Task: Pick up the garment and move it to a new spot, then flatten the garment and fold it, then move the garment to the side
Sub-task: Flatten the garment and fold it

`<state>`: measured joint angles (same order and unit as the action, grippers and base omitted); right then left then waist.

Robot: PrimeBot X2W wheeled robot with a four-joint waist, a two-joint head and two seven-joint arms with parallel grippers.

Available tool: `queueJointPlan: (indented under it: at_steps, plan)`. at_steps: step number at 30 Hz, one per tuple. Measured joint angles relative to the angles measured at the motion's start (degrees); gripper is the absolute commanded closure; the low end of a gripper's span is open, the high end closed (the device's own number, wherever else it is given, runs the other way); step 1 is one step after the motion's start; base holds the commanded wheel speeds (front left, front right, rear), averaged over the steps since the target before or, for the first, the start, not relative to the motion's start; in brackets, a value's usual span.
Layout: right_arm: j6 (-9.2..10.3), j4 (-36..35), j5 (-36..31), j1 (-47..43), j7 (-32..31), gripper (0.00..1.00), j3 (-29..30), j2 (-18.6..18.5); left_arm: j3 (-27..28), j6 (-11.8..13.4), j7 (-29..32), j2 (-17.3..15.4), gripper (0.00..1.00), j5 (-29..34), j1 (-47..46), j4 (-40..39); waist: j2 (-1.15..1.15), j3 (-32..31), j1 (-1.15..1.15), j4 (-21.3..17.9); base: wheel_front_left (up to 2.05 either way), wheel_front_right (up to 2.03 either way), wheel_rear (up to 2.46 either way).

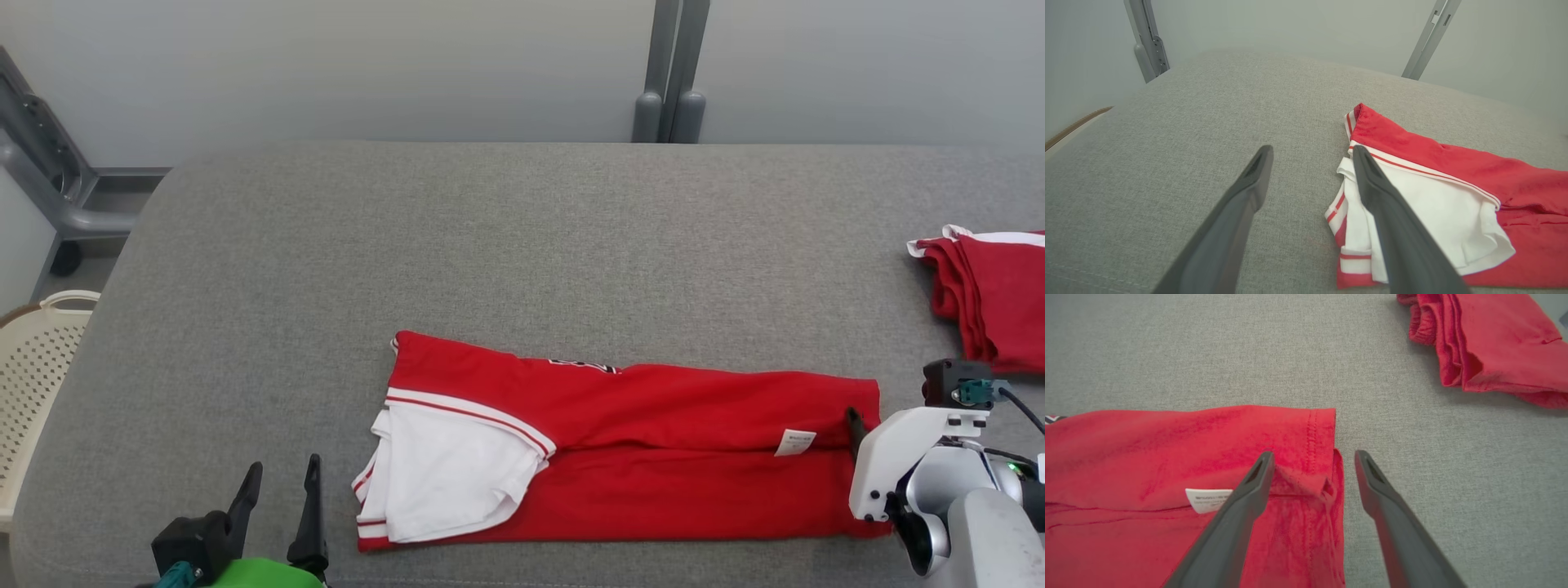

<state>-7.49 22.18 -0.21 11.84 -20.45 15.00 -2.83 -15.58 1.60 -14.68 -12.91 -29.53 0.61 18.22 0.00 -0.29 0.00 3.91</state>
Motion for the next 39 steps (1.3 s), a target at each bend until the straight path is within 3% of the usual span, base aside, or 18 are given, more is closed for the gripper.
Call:
queueJointPlan:
  at_steps: [9, 12, 16, 22, 30, 39]
  plan:
    - [0.0, 2.5, 0.1, -2.0, -1.1, 0.0, 0.2, 0.0, -0.5, 0.0, 0.0, 0.1, 0.0, -0.1, 0.0, 0.5, 0.0, -0.1, 0.0, 0.3, 0.0, 0.0, 0.0]
    - [0.0, 2.6, 2.9, -2.1, -1.0, 0.0, -0.6, 0.0, -0.7, 0.0, 0.0, 0.0, 0.0, -0.1, 0.0, 0.6, 0.0, -0.3, 0.0, 0.3, 0.0, 0.0, 0.0]
    - [0.0, 0.2, 6.2, -2.2, -1.9, 0.0, -1.5, 0.1, -0.8, 0.0, 0.1, -0.2, 0.0, -0.1, 0.0, 0.6, 0.0, -0.7, 0.0, 0.3, 0.0, 0.0, 0.0]
    - [0.0, -5.8, 3.4, -2.2, -4.1, 0.0, 1.2, 0.0, -1.1, 0.3, 0.3, -0.3, 0.0, -0.4, 0.1, 0.2, 0.0, -1.0, 0.0, 0.1, 0.0, 0.0, 0.0]
    - [0.0, -2.3, 2.2, 1.4, -5.3, 0.0, 2.6, 0.0, -1.5, 0.4, 0.7, -0.4, 0.0, -0.5, -0.2, -0.4, 0.0, 1.3, 0.0, 0.7, 0.0, 0.0, 0.0]
    - [0.0, -0.4, 2.3, -0.8, -8.0, 0.0, 3.1, 0.1, -1.8, 0.5, 0.7, -0.4, 0.0, -0.7, -1.0, 0.1, 0.0, 2.1, 0.0, 1.6, 0.0, 0.0, 0.0]
